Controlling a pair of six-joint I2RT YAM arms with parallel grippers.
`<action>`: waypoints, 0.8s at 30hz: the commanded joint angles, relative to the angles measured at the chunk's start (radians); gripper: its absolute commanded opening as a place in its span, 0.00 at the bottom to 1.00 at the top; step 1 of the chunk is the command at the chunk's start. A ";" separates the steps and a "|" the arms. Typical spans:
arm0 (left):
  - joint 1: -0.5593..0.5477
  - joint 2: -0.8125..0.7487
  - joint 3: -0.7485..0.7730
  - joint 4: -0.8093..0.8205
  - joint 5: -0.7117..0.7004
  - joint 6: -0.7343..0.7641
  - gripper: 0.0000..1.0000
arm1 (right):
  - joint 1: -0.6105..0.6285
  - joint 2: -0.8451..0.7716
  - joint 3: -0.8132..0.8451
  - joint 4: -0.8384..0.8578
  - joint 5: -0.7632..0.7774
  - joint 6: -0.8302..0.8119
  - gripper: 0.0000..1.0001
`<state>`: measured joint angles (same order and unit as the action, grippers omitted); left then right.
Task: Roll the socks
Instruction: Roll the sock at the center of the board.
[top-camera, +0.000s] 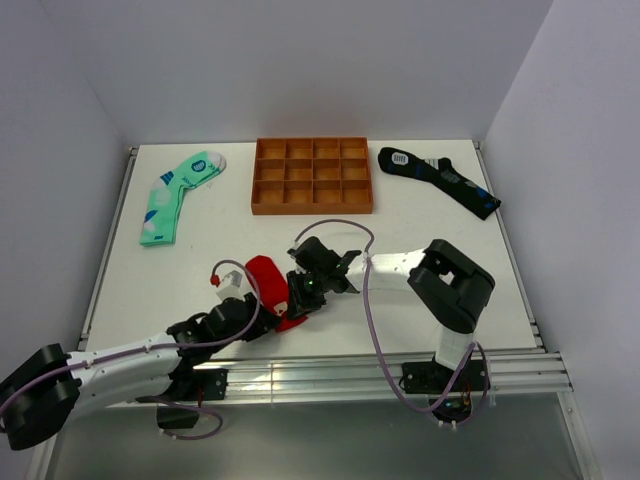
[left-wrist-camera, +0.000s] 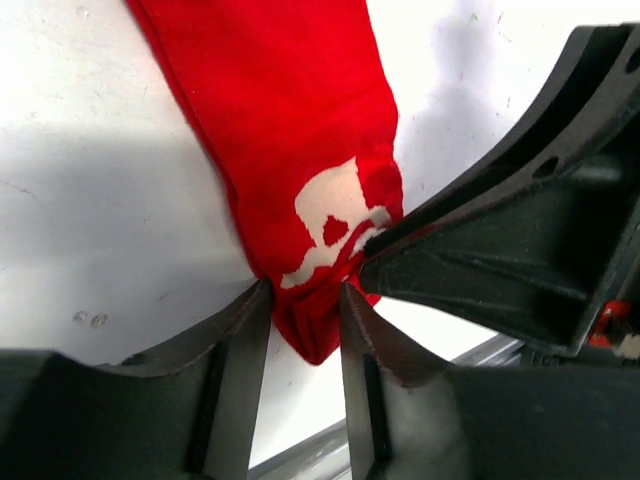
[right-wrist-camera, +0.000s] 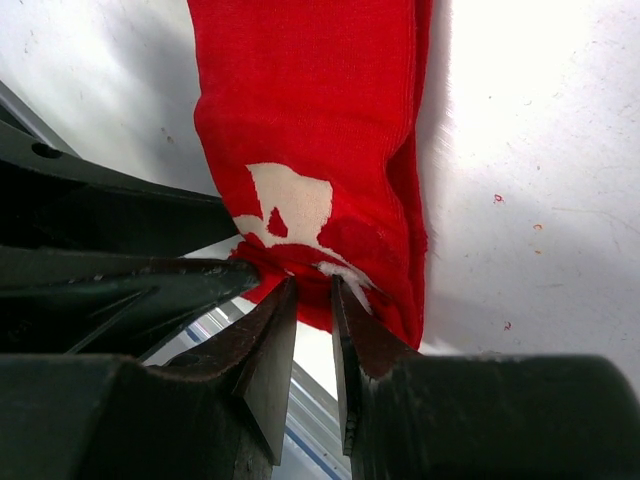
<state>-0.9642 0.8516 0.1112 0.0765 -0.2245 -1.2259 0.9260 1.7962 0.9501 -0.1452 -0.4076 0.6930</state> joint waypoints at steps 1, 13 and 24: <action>-0.007 0.064 0.004 -0.050 -0.039 -0.004 0.36 | 0.023 0.088 -0.048 -0.163 0.145 -0.030 0.29; -0.008 0.179 0.061 -0.038 -0.029 0.035 0.06 | 0.037 0.069 -0.065 -0.142 0.145 -0.024 0.29; -0.007 0.217 0.142 -0.118 0.086 0.126 0.00 | 0.042 -0.080 -0.142 0.012 0.207 -0.042 0.35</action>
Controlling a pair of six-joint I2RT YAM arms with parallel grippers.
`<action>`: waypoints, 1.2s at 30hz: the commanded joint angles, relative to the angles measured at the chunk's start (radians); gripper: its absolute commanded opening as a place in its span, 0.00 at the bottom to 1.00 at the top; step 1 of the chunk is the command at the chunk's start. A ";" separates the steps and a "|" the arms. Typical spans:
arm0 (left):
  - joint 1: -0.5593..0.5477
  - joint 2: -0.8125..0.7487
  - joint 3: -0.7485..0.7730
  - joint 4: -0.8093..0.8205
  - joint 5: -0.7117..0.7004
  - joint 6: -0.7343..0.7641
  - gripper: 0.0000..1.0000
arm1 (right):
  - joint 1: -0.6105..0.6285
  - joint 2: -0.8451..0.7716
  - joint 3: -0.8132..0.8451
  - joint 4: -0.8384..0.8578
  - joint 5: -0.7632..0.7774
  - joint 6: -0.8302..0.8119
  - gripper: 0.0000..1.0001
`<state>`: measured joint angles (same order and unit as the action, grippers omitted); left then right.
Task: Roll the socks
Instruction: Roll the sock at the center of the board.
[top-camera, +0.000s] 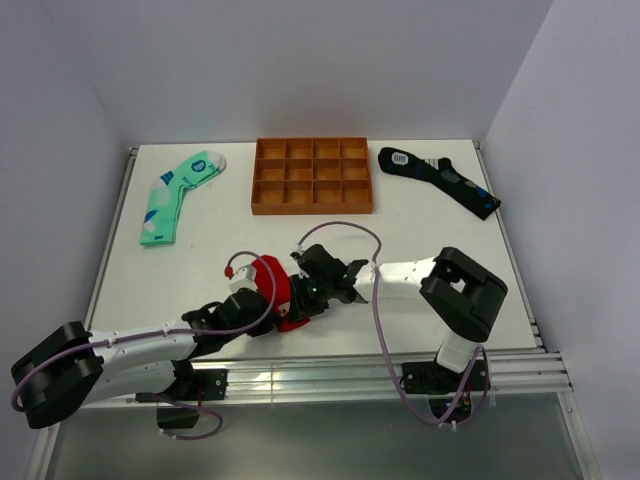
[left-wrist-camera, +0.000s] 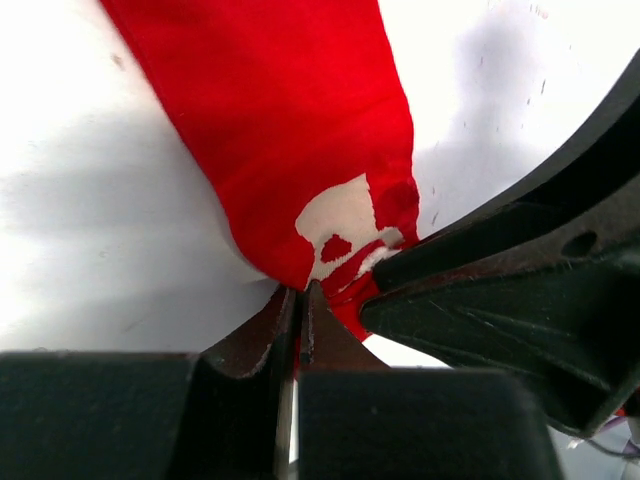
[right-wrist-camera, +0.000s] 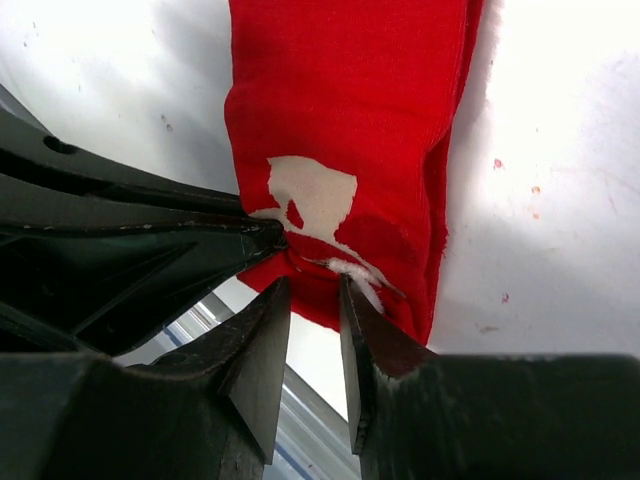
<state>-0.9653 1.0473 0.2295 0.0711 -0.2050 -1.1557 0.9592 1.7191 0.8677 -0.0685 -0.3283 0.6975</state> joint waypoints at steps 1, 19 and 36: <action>-0.006 0.032 0.037 -0.120 0.076 0.065 0.00 | 0.009 -0.010 -0.065 -0.051 0.129 -0.049 0.35; 0.206 0.079 0.140 -0.246 0.303 0.260 0.00 | 0.016 -0.278 -0.271 0.344 0.172 -0.184 0.41; 0.292 0.221 0.208 -0.257 0.518 0.326 0.00 | 0.073 -0.248 -0.457 0.885 0.077 -0.372 0.48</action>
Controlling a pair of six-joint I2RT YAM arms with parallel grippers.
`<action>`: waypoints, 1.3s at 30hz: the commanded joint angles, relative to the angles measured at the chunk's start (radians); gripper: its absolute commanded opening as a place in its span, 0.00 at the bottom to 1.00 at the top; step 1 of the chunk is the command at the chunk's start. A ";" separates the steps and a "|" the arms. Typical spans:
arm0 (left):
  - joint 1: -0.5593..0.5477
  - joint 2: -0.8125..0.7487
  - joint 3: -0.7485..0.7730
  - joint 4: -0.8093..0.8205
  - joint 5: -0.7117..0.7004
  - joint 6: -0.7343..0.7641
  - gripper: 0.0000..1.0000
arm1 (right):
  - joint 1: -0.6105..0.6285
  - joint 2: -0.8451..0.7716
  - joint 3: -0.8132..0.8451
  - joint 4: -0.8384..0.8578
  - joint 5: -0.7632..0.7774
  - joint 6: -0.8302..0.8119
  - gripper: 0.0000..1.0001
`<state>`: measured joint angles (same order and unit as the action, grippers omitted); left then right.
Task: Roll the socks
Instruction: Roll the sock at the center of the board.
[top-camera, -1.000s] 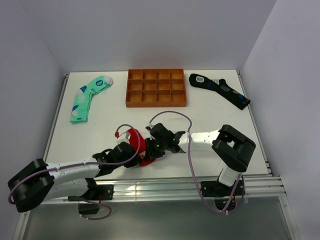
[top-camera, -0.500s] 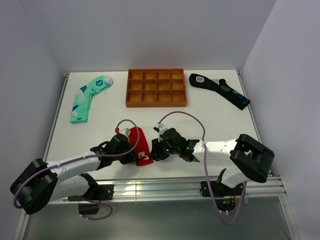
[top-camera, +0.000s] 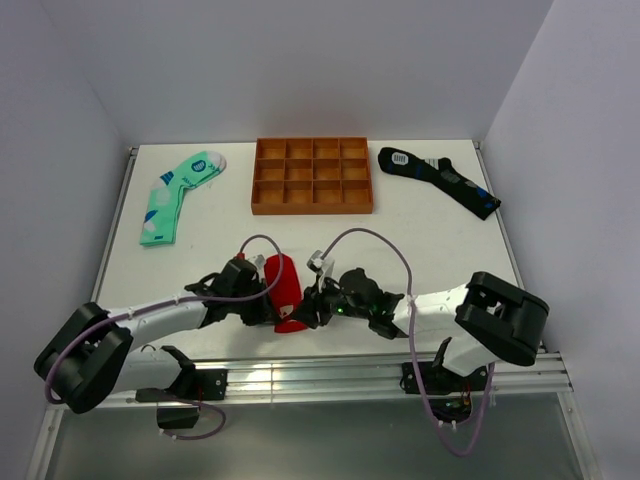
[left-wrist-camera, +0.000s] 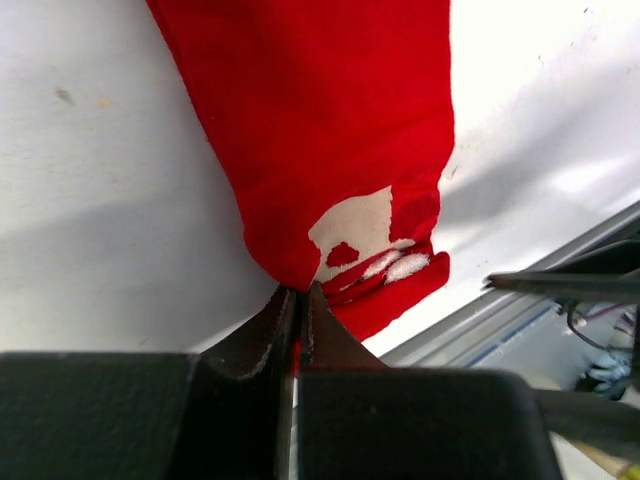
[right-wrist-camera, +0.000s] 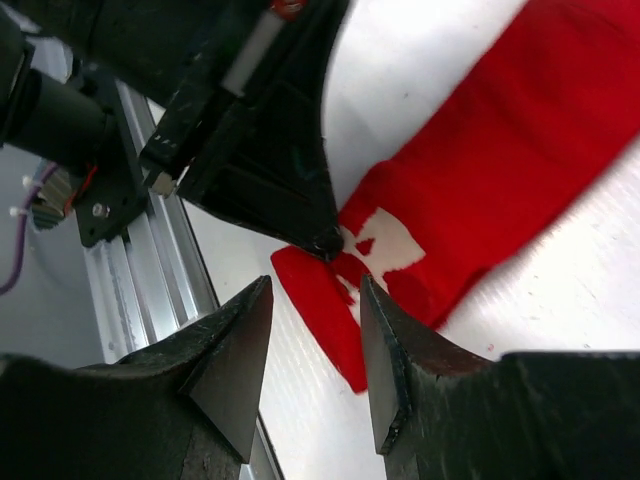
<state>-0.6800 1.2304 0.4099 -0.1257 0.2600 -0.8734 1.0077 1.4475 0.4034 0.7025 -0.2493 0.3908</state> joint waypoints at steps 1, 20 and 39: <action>0.010 0.049 0.033 -0.066 0.070 0.045 0.00 | 0.031 0.030 0.008 0.115 0.004 -0.073 0.48; 0.072 0.188 0.125 -0.141 0.180 0.108 0.00 | 0.123 0.157 -0.086 0.270 0.110 -0.110 0.48; 0.123 0.251 0.164 -0.157 0.266 0.142 0.00 | 0.224 0.166 -0.127 0.261 0.346 -0.161 0.50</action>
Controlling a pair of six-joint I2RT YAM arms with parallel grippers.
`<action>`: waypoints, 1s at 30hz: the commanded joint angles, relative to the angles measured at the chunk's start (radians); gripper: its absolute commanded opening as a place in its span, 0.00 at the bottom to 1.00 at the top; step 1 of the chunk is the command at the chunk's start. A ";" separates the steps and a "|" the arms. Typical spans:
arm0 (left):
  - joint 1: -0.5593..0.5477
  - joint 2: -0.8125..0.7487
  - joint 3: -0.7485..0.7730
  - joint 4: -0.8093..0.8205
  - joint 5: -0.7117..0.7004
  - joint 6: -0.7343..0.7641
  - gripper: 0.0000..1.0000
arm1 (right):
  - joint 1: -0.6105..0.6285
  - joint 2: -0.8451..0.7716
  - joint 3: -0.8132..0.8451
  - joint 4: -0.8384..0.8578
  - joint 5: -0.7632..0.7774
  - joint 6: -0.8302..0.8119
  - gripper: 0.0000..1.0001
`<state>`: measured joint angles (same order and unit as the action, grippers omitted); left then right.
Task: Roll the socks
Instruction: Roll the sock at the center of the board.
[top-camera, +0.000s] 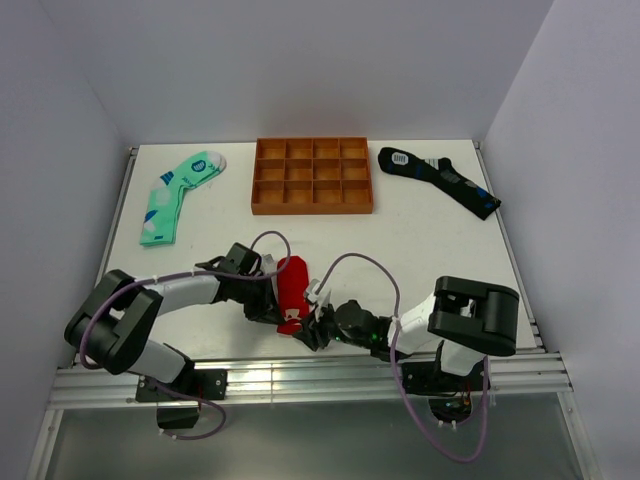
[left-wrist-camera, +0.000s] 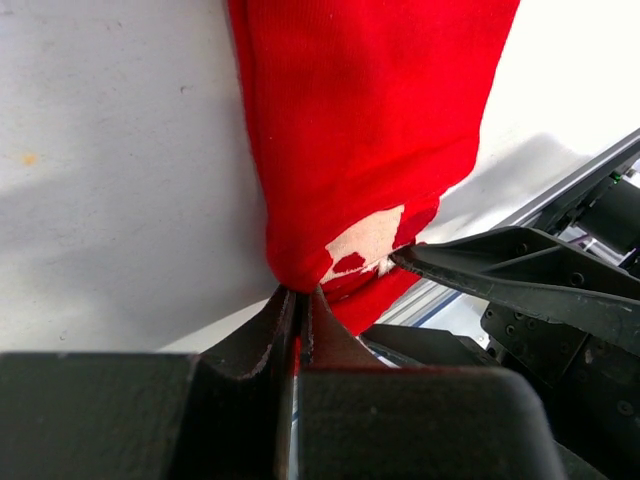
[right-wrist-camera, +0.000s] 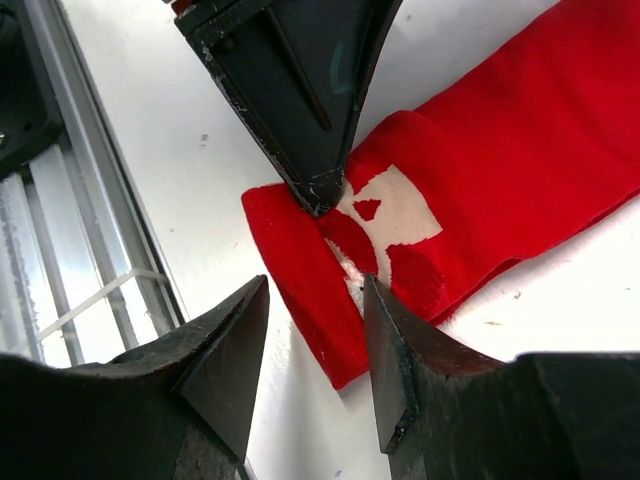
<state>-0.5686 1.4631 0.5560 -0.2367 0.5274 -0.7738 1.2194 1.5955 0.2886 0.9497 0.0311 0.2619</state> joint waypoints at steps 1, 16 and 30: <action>0.016 0.022 0.019 -0.047 0.000 0.042 0.00 | 0.018 0.021 -0.012 0.015 0.072 -0.032 0.50; 0.047 0.062 0.021 -0.029 0.065 0.050 0.00 | 0.071 0.072 0.011 -0.012 0.171 -0.052 0.49; 0.061 0.033 -0.019 0.016 0.045 -0.001 0.00 | 0.069 0.098 0.038 -0.080 0.171 0.039 0.26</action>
<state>-0.5098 1.5135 0.5613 -0.2356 0.6159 -0.7689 1.2850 1.6646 0.3145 0.9775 0.1974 0.2653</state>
